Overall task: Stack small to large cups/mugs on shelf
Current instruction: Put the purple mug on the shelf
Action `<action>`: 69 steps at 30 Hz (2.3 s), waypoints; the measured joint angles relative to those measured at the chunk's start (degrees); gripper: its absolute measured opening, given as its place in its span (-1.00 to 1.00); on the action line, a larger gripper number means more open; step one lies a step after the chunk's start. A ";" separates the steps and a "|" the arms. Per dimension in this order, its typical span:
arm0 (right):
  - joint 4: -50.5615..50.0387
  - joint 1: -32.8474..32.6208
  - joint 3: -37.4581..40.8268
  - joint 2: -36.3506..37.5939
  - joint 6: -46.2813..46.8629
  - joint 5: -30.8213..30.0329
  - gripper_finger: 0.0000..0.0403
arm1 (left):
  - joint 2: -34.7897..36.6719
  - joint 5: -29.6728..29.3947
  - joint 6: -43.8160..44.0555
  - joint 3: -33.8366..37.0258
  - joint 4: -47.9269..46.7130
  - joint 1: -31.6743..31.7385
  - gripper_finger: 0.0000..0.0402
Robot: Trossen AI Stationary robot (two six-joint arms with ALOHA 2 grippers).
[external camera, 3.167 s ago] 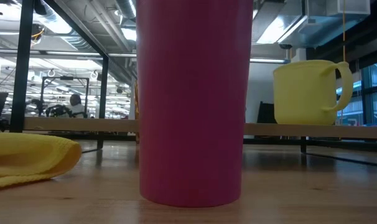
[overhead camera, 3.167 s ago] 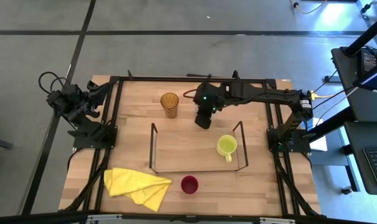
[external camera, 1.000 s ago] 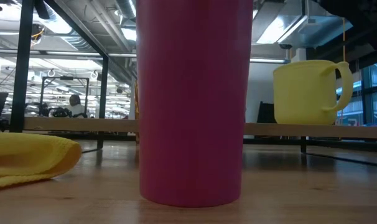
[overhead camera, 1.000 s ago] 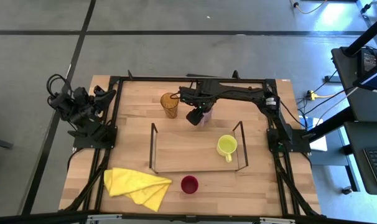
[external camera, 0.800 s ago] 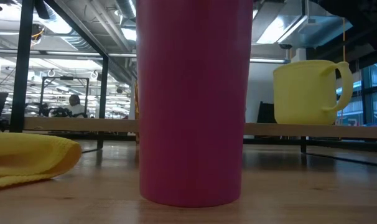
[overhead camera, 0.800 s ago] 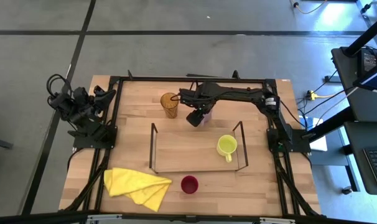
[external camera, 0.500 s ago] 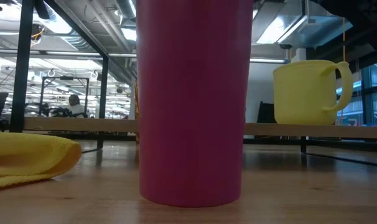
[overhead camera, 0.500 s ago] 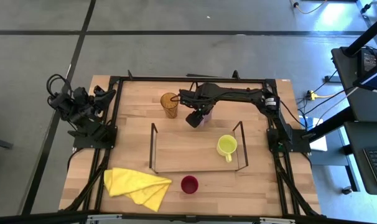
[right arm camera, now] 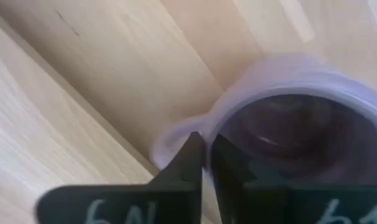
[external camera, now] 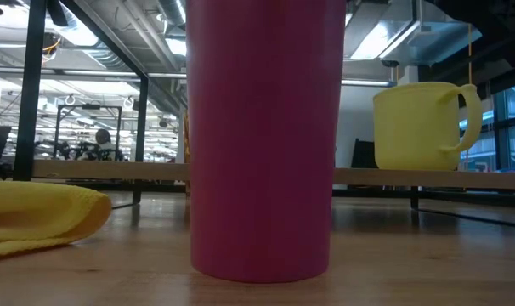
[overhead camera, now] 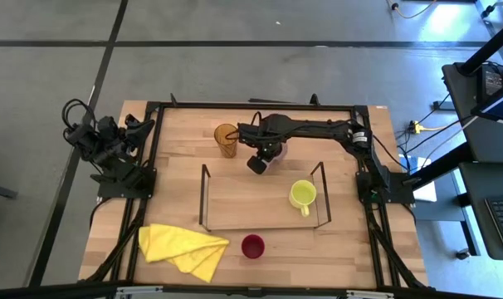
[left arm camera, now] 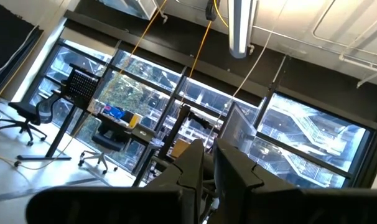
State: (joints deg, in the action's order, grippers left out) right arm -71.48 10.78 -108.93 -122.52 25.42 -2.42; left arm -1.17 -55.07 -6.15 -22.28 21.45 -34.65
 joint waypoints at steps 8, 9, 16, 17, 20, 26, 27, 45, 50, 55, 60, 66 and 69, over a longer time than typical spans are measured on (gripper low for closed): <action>-0.21 0.05 0.01 0.24 -0.23 -0.43 -0.86 | 0.00 0.02 0.00 0.00 0.02 0.02 -0.84; -0.19 0.05 0.01 0.24 -0.23 -0.25 -0.87 | 0.00 0.02 0.00 0.00 0.00 0.02 -0.84; -1.56 0.05 -1.31 0.28 -1.09 1.33 -0.92 | 0.00 0.04 0.00 0.00 0.00 0.02 -0.84; -2.03 0.05 -2.05 0.32 -1.54 1.24 -0.92 | 0.00 0.04 0.00 0.00 0.00 0.00 -0.84; -2.81 0.09 -5.25 0.37 -1.98 1.12 -0.92 | 0.00 0.05 0.00 0.00 0.01 0.00 -0.84; -10.51 0.80 -14.98 0.44 -2.71 6.07 -0.92 | 0.00 0.07 0.00 0.00 0.00 0.00 -0.84; -12.67 0.84 -16.51 0.46 -2.75 7.52 -0.92 | 0.00 0.07 0.00 0.00 0.00 0.01 -0.84; -17.02 -11.97 -21.58 0.92 -4.51 18.78 -0.91 | 0.00 0.04 0.07 0.00 -0.02 0.00 -0.84; -14.56 -12.58 -19.37 0.92 -4.60 22.26 -0.88 | 0.00 0.06 0.09 0.02 -0.04 0.02 -0.84; -11.97 -13.67 -17.37 0.92 -3.12 23.61 -0.87 | 0.01 0.15 1.62 0.02 -1.78 0.01 -0.84; -11.39 -14.89 -14.56 0.90 -1.96 24.56 -0.89 | 0.02 0.19 4.60 0.02 -4.75 0.01 -0.84; -8.29 -15.12 -14.46 0.90 0.02 24.11 -0.87 | 0.02 0.26 4.57 0.02 -4.90 0.00 -0.84; -7.38 -15.14 -14.46 0.90 0.97 23.06 -0.89 | 0.02 0.27 4.57 0.02 -4.83 0.00 -0.84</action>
State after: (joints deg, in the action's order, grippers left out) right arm -78.86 -4.36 -123.39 -121.62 26.40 20.64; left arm -1.15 -54.80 -1.58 -22.26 16.62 -34.65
